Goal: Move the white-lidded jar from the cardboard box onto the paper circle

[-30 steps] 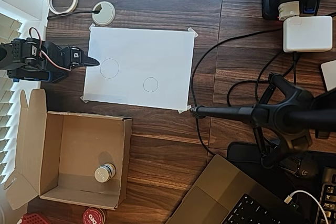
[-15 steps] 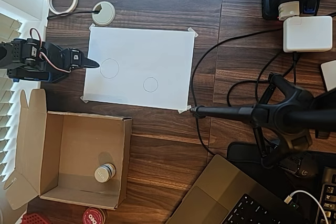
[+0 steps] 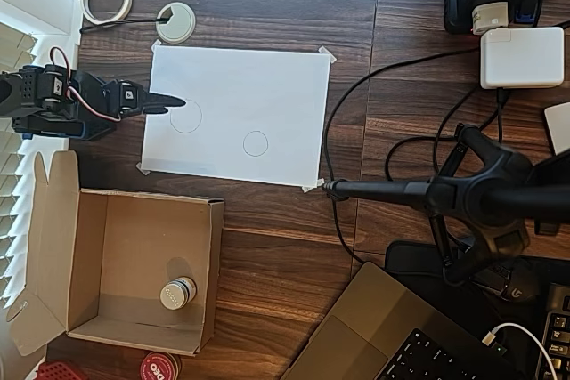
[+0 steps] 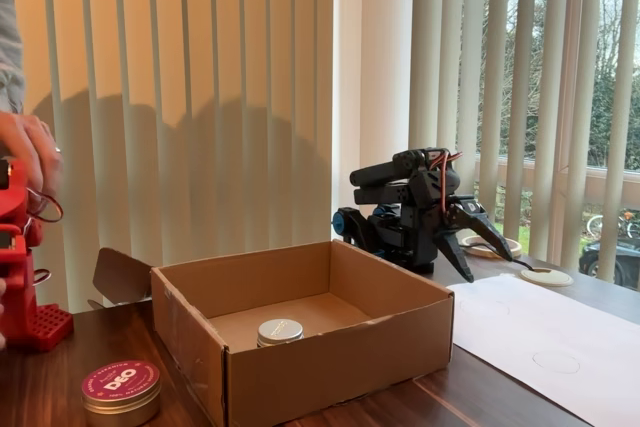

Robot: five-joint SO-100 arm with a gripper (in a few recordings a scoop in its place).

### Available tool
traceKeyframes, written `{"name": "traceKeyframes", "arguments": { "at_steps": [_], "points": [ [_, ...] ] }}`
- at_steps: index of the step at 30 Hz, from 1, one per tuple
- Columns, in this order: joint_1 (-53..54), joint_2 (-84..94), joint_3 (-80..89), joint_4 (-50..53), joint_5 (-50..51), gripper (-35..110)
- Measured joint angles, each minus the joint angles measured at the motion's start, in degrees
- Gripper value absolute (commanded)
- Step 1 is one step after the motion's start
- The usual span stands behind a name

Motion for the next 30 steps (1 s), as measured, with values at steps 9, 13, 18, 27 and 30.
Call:
{"name": "traceKeyframes", "arguments": {
  "at_steps": [9, 13, 18, 27, 30],
  "points": [
    [6.1, -19.1, -13.0, -17.9, -19.2, 37],
    [10.3, -27.7, -18.9, -25.0, -29.8, 37],
    [17.2, -38.3, -25.8, -34.7, -44.6, 37],
    [33.6, -60.9, -41.0, -51.2, -64.0, 37],
    [39.9, -68.0, -44.4, -54.9, -69.3, 37]
  ]
}}
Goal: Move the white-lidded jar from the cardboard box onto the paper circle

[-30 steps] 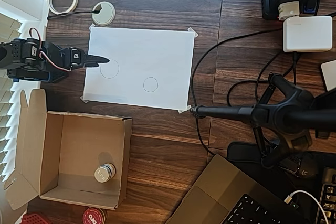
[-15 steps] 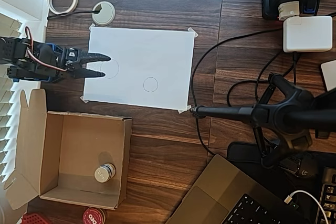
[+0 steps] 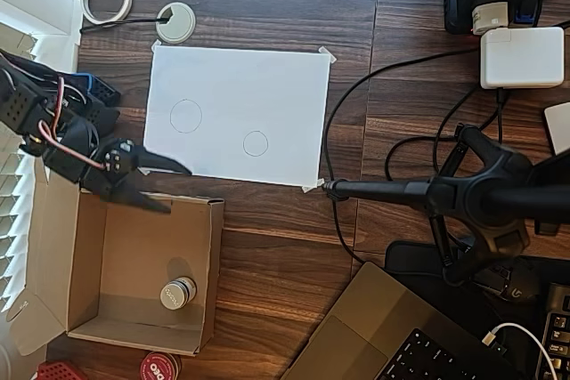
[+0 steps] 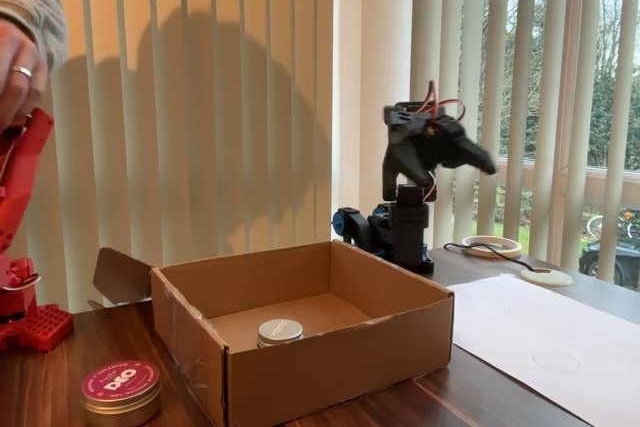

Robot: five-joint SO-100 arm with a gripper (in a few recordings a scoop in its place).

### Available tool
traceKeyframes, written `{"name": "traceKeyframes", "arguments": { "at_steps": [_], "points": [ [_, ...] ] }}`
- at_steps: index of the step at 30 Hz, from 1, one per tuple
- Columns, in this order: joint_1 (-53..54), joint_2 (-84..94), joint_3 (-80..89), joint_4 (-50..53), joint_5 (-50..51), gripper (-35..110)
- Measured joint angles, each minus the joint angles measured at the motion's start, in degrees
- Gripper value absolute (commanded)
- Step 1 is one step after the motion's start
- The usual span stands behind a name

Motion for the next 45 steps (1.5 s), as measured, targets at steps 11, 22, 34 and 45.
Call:
{"name": "traceKeyframes", "arguments": {
  "at_steps": [11, 22, 34, 45],
  "points": [
    [16.6, -30.0, -15.9, -5.3, -10.5, 39],
    [18.5, -44.6, -23.6, -6.5, -14.1, 42],
    [18.5, -50.5, -27.0, -6.5, -16.5, 42],
    [19.5, -55.5, -32.1, -6.5, -17.7, 42]
  ]
}}
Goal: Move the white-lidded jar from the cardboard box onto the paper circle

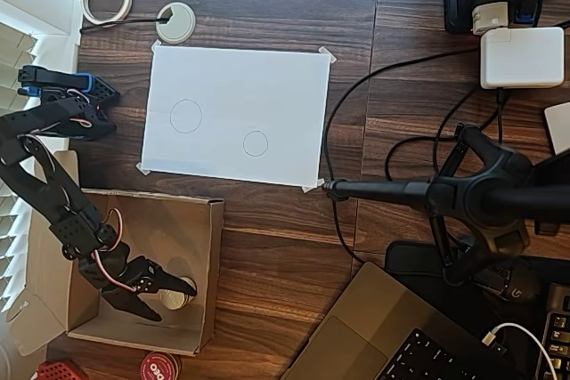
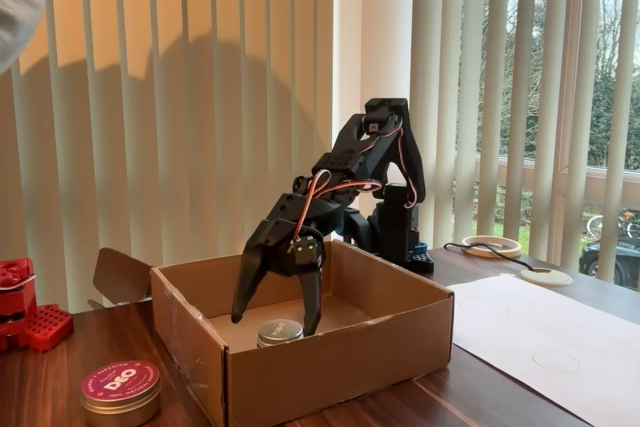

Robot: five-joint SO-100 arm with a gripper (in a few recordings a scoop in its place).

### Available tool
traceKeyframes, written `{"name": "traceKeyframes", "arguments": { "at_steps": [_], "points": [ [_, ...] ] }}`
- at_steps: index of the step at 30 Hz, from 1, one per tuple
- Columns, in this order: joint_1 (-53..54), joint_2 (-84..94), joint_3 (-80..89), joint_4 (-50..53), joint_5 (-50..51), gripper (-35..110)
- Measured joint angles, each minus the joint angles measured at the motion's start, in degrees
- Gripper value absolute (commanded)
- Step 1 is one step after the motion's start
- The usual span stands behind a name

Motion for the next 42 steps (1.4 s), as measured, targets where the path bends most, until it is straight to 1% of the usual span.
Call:
{"name": "traceKeyframes", "arguments": {
  "at_steps": [25, 42],
  "points": [
    [-0.3, -2.1, 0.9, -0.2, -1.2, 42],
    [-1.5, -2.1, 1.1, -0.2, -1.2, 36]
  ]
}}
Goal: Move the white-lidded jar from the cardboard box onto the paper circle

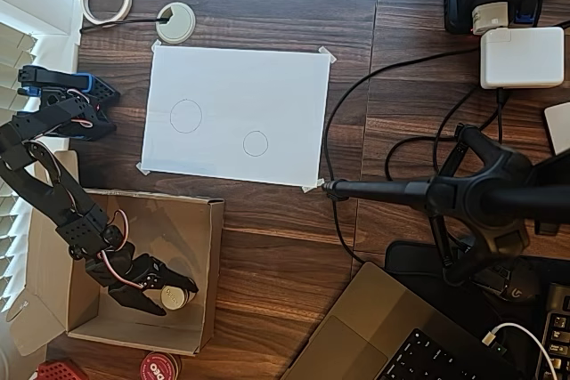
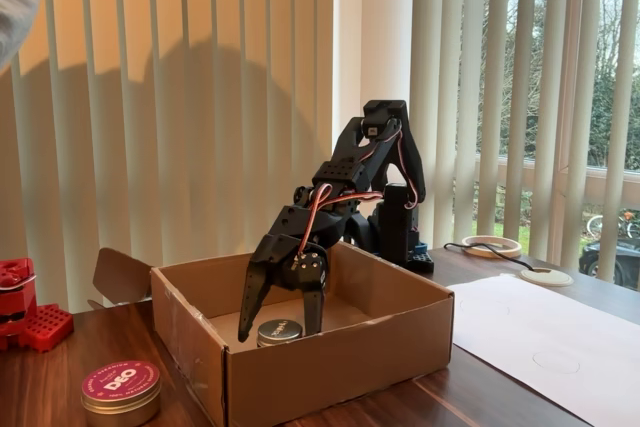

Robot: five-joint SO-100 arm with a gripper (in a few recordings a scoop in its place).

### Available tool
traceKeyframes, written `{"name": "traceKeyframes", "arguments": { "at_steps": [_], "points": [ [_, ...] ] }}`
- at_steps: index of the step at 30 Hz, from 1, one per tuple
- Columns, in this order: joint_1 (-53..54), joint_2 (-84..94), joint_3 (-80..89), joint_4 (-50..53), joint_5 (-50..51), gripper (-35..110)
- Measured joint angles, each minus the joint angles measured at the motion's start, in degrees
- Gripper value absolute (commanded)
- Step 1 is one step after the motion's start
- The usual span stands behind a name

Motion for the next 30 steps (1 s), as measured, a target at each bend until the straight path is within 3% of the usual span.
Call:
{"name": "traceKeyframes", "arguments": {
  "at_steps": [8, 15, 30],
  "points": [
    [-0.4, -0.1, 0.7, 0.0, 0.0, 30],
    [-0.5, -0.1, 0.7, 0.0, 0.4, 9],
    [-0.8, 3.3, 6.4, -3.5, 2.5, 5]
  ]
}}
